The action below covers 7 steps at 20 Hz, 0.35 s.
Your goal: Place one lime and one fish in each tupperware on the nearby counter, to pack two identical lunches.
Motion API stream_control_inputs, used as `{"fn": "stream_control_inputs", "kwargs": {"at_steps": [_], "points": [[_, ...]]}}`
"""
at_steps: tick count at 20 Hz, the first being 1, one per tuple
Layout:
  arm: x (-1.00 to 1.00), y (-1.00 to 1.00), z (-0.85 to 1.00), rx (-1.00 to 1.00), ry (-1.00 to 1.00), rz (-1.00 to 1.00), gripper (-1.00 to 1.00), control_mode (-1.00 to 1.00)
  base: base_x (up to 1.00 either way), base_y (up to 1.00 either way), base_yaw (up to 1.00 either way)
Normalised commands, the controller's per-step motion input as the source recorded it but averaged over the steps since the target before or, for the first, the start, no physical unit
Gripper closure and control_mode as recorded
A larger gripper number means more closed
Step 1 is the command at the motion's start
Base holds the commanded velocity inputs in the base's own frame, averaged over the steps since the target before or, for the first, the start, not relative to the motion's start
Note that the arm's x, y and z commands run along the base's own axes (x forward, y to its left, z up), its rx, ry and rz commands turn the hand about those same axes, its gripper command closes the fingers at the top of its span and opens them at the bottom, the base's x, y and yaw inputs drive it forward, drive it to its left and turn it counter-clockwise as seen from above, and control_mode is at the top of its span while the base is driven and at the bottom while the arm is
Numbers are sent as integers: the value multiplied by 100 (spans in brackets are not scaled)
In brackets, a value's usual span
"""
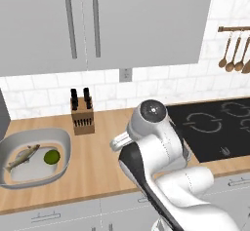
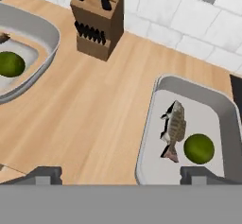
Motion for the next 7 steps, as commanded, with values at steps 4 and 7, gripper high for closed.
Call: {"fn": "stream_control_inputs", "kwargs": {"at_steps": [4, 7], "points": [[-13, 0, -21, 0, 17, 0, -100, -100, 0, 0, 0], [0, 0, -23, -1, 16, 0, -100, -100, 0, 0, 0]]}}
